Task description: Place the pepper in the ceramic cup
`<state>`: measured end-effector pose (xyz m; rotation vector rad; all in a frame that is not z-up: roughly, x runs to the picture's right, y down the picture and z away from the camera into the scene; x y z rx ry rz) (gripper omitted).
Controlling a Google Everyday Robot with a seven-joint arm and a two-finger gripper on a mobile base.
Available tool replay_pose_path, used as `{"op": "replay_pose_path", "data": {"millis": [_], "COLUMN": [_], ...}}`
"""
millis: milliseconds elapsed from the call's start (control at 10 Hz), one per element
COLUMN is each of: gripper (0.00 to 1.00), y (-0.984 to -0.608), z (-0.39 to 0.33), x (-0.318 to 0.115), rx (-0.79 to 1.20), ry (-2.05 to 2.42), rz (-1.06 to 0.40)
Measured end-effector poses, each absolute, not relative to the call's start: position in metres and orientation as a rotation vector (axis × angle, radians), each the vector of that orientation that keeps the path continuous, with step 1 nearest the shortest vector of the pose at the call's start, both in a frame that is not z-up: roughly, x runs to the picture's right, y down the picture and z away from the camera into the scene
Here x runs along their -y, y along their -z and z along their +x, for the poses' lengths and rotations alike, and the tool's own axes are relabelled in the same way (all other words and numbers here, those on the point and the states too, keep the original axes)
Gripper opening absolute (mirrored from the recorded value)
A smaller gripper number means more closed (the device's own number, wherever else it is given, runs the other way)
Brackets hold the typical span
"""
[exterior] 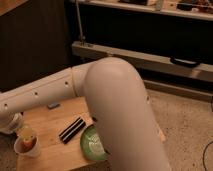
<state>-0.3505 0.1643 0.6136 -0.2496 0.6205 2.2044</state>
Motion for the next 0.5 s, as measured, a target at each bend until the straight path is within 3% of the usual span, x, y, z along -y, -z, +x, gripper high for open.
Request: {"op": "replay_pose_path", "data": {"millis": [500], "gripper": [0.80], "y": [-0.6145], "z": [-0.3508], "x": [-0.1655], "rx": [-0.635], "ry": [-2.189], "rz": [-0.264]}}
